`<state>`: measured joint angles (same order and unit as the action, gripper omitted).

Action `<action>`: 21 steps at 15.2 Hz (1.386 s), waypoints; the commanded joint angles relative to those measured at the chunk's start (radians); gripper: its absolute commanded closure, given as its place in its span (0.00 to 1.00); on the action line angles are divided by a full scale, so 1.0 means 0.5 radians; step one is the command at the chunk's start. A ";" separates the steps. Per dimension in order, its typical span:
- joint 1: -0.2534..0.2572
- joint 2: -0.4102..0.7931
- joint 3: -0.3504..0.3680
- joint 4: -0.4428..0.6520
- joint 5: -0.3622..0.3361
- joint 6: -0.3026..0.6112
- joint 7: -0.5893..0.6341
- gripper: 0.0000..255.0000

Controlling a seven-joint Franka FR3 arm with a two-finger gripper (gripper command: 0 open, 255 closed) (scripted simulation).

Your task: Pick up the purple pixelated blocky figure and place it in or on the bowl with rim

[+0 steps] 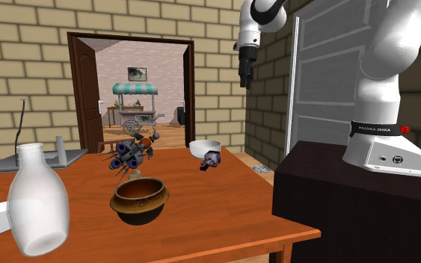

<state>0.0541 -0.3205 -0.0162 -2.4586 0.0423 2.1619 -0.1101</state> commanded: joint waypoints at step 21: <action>0.058 1.767 0.071 1.065 0.124 0.629 -0.170 0.00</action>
<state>0.0820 0.5201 0.0166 -1.9643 0.1036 2.4737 -0.1934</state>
